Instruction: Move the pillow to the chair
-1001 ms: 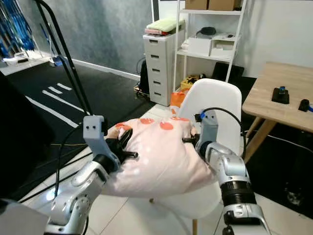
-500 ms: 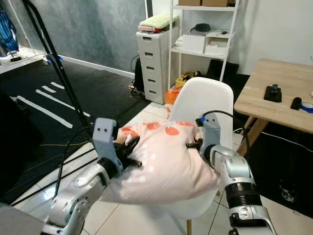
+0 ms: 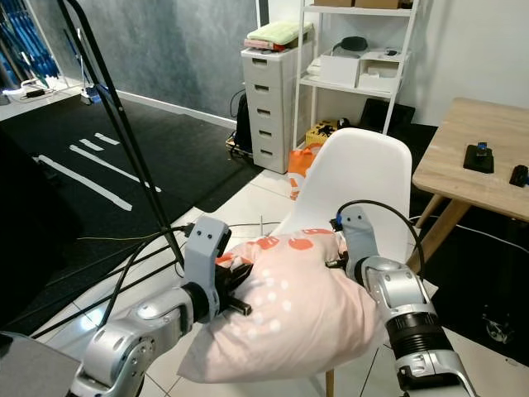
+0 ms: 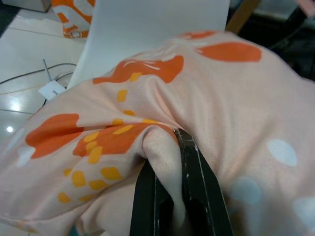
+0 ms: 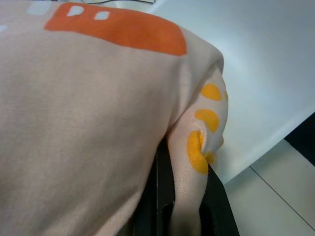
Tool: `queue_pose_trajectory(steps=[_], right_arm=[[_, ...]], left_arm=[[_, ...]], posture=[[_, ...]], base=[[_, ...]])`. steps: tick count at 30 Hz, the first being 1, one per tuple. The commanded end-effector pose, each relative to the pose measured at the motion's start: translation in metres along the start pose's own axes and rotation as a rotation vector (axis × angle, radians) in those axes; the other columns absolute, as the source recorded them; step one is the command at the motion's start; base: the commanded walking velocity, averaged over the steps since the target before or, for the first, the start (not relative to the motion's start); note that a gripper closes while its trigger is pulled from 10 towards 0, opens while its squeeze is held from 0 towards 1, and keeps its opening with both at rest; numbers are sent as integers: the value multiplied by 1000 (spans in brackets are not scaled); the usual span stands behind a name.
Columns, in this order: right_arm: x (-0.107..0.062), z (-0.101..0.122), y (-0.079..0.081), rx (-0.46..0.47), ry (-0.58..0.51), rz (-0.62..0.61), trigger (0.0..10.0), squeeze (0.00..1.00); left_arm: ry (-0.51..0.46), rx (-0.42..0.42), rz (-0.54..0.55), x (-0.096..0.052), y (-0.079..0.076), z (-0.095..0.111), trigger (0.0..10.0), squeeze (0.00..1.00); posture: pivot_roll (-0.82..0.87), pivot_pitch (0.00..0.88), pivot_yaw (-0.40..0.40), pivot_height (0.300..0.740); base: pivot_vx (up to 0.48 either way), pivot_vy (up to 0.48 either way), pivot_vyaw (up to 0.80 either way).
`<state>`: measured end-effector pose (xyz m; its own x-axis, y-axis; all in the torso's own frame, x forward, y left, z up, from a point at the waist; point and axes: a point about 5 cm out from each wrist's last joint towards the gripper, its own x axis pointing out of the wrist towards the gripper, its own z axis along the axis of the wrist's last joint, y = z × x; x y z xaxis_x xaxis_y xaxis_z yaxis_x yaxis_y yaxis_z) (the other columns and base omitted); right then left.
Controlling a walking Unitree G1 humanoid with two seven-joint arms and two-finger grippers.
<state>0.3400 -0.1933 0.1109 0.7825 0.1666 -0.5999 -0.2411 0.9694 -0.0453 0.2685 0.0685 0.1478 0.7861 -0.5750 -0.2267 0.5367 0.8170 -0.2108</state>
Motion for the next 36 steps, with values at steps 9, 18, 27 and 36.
queue_pose_trajectory(steps=[9,18,27,36], right_arm=[[0,13,15,-15,-62,58,10000,0],[0,12,14,-37,-57,51,10000,0],[1,1,-3,-104,2,-65,10000,0],[1,9,-17,28,-87,-122,10000,0]], left_arm=[[-67,-17,-63,1,-17,21,10000,0],[-64,-9,-87,4,-25,22,10000,0],[-87,-1,-111,4,-27,26,10000,0],[-125,25,-75,5,-16,34,10000,0]], posture=[[-221,13,43,740],[-221,24,39,740],[-219,32,37,740],[-220,33,42,740]], base=[[0,-130,0],[0,-370,0],[0,0,0],[0,0,-593]])
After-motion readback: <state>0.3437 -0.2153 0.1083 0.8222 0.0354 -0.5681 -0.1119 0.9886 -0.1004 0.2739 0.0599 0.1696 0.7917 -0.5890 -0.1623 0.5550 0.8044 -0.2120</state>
